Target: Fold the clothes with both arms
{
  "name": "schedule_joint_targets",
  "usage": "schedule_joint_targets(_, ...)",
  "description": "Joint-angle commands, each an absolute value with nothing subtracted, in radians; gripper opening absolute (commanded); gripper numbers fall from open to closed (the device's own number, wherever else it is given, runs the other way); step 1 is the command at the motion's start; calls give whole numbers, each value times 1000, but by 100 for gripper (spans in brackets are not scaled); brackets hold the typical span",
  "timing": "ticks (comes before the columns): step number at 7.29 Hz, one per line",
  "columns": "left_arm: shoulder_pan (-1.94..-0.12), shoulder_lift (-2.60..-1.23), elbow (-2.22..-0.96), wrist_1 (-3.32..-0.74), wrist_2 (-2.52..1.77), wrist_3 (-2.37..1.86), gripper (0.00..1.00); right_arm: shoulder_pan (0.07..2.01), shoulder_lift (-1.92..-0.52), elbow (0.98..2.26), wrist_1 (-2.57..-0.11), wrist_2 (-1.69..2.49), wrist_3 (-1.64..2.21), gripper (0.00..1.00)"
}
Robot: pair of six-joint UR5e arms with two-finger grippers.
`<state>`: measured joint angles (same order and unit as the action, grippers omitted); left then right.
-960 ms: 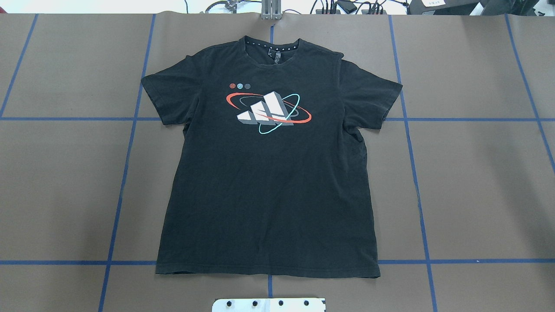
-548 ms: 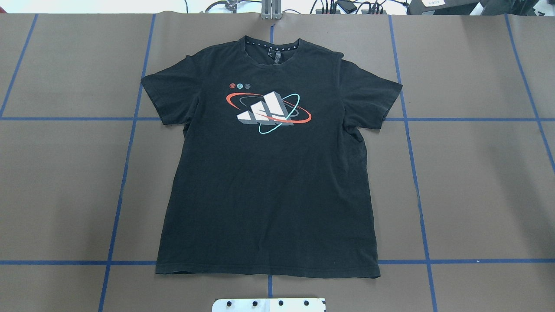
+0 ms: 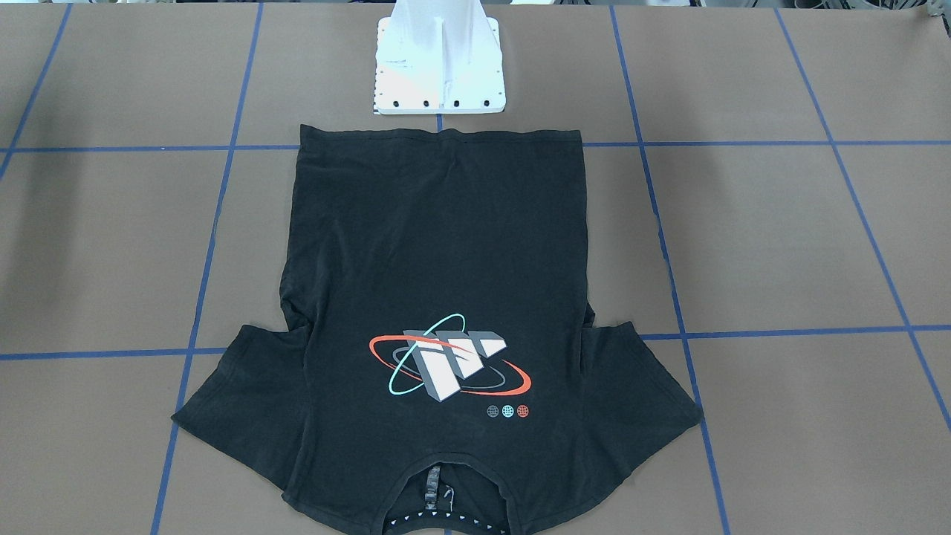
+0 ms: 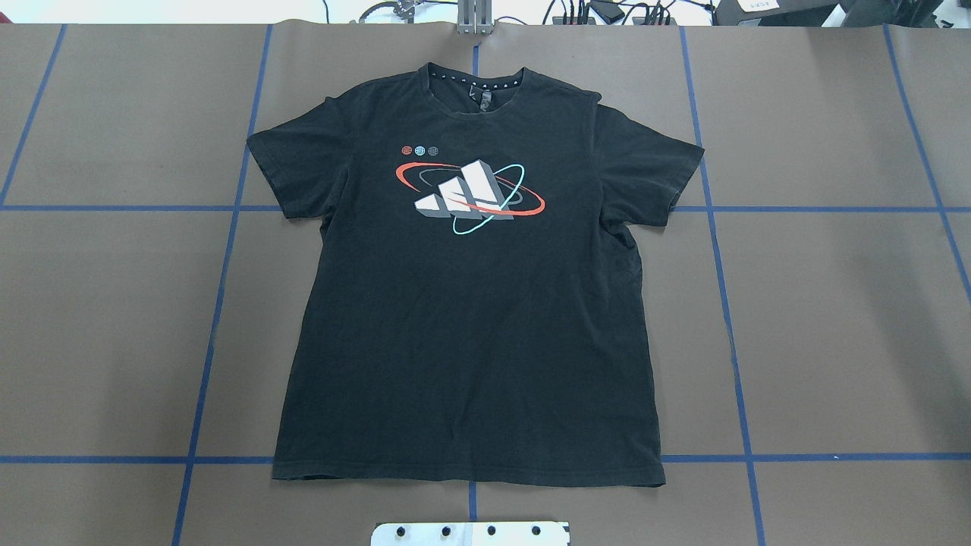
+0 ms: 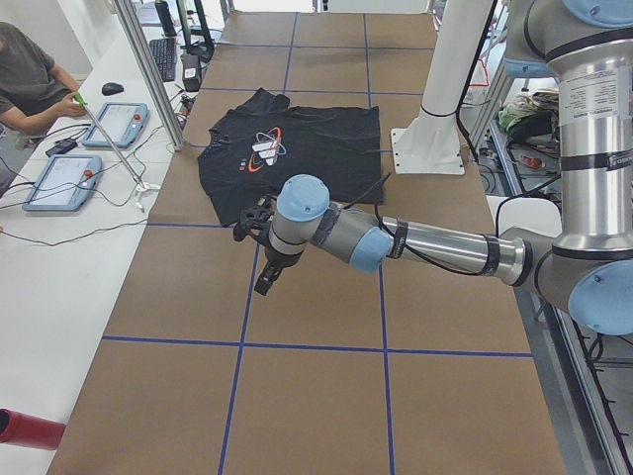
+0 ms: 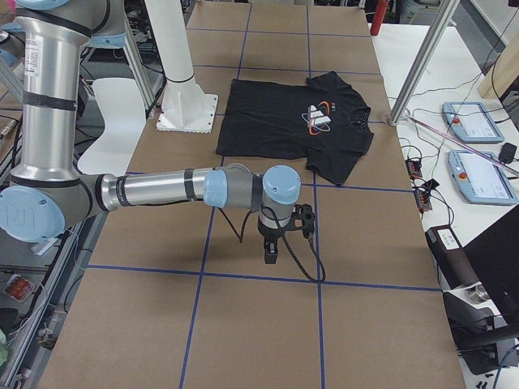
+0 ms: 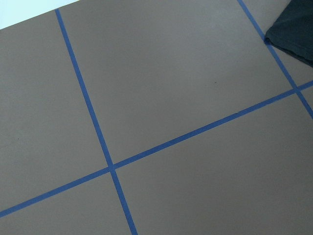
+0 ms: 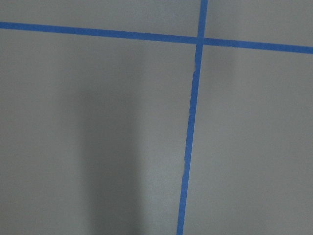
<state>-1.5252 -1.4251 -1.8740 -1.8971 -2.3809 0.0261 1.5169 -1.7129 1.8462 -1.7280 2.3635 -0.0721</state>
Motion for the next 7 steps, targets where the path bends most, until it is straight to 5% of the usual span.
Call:
schedule_joint_targets(1, -1525, -1422, -1864, -1899, -2388, 11, 100, 1502, -1706, 1832, -1649, 2368, -74, 100)
schedule_joint_targets(7, -1494, -1422, -1876, -1931, -2401, -21, 100, 1176, -1274, 1452, -1152, 2286, 794, 93)
